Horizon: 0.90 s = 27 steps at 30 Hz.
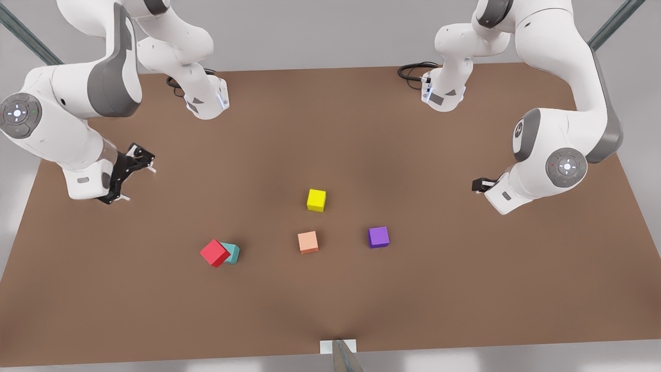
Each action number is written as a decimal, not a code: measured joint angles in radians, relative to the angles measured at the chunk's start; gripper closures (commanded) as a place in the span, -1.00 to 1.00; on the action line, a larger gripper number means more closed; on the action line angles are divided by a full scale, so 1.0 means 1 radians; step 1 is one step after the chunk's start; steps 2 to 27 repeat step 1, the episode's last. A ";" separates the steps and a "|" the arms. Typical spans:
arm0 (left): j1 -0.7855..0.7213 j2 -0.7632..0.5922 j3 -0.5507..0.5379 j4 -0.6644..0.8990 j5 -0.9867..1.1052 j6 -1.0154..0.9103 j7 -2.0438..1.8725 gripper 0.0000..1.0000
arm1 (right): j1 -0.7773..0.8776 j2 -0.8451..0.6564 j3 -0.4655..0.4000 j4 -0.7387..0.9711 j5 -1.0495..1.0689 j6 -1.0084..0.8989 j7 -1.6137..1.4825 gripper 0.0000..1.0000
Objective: Pick up red wooden cube and pass to hand red wooden cube and place in blue wooden cube
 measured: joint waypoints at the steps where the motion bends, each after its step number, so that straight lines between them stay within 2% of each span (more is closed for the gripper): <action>1: 0.000 0.000 0.000 0.000 0.000 0.000 0.000 -1.00 | 0.001 -0.001 0.000 0.000 -0.001 -0.013 0.042 -1.00; 27: 0.000 0.000 0.000 0.000 0.000 0.000 0.000 -1.00 | 0.001 -0.001 0.000 0.000 -0.001 -0.013 0.042 -1.00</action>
